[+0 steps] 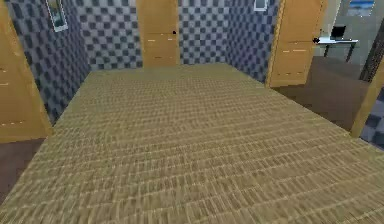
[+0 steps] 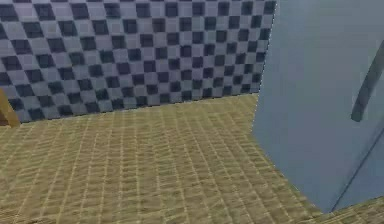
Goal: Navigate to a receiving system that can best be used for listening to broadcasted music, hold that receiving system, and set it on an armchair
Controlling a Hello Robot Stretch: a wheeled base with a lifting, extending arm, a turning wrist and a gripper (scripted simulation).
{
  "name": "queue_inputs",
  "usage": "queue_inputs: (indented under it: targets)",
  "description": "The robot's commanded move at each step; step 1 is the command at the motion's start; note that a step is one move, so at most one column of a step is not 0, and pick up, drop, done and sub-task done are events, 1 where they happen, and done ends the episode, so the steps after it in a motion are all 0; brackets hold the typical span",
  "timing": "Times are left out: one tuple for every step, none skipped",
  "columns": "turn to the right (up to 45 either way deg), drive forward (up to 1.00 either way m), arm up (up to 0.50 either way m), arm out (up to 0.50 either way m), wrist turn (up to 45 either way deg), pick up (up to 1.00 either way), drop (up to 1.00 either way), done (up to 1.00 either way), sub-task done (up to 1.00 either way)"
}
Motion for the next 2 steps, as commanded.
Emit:
queue_inputs:
  targets:
    - [-39.0, 0.0, 0.0, 0.0, 0.0, 0.0, 0.0, 0.0, 0.0]
    - [-3.0, 0.0, 0.0, 0.0, 0.0, 0.0, 0.0, 0.0, 0.0]
